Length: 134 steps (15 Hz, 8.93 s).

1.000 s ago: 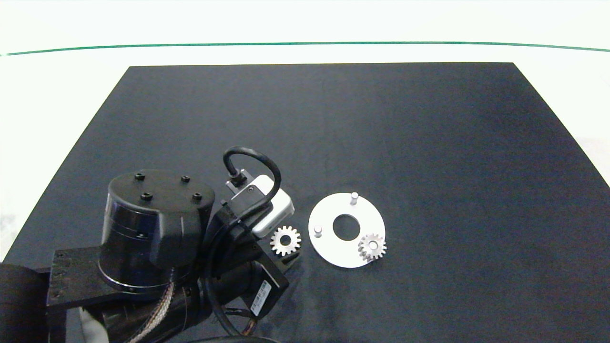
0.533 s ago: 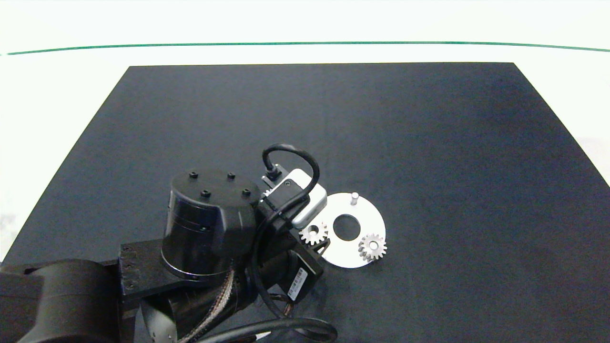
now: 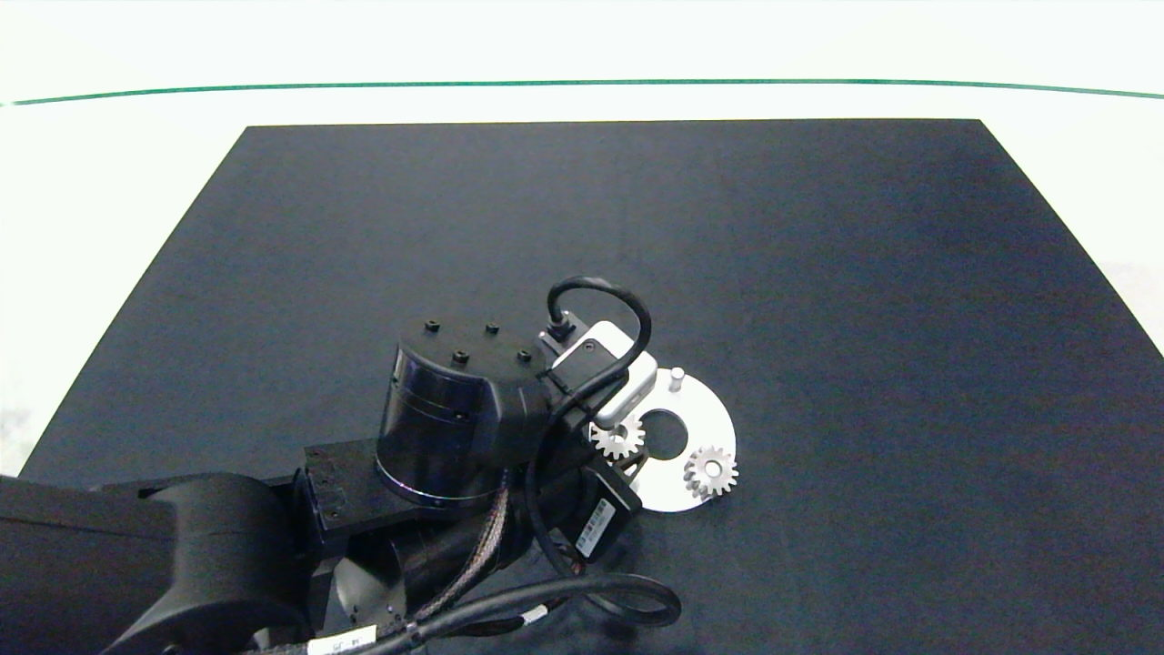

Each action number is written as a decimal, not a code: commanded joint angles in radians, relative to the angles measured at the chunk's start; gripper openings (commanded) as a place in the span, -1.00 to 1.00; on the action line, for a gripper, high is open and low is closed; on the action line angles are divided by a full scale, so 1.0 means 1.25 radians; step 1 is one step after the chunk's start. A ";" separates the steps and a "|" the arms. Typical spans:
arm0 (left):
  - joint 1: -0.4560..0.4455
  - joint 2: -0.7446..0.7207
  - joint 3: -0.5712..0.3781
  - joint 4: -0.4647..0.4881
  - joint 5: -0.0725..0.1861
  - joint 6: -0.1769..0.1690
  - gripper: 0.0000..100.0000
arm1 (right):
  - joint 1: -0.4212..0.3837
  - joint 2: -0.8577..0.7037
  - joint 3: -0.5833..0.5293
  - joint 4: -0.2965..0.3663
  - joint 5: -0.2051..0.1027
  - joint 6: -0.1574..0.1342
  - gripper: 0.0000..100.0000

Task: Install three planetary gears onto the carrier pins

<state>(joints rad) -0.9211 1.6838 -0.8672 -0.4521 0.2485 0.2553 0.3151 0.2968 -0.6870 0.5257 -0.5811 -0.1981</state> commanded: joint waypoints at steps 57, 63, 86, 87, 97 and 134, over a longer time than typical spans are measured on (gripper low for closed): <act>0.046 0.080 0.077 -0.188 -0.027 0.017 1.00 | -0.005 -0.007 -0.015 0.004 -0.004 -0.002 1.00; 0.050 0.069 0.085 -0.188 -0.028 0.019 1.00 | -0.005 -0.007 -0.015 0.004 -0.004 -0.002 1.00; 0.301 0.063 -0.036 -0.010 -0.182 0.120 1.00 | -0.004 -0.001 -0.030 0.003 -0.001 -0.002 1.00; 0.302 0.063 -0.038 -0.010 -0.182 0.120 0.99 | -0.004 -0.001 -0.030 0.003 -0.001 -0.002 1.00; 0.332 0.061 0.009 -0.052 -0.185 0.131 0.60 | -0.005 -0.002 -0.031 0.004 -0.001 -0.002 1.00; 0.267 0.022 -0.018 -0.047 -0.178 0.128 -0.68 | -0.010 -0.003 -0.039 0.003 -0.001 -0.002 1.00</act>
<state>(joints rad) -0.5800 1.7217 -0.8823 -0.5066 0.0268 0.4136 0.3019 0.2943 -0.7364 0.5262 -0.5796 -0.1991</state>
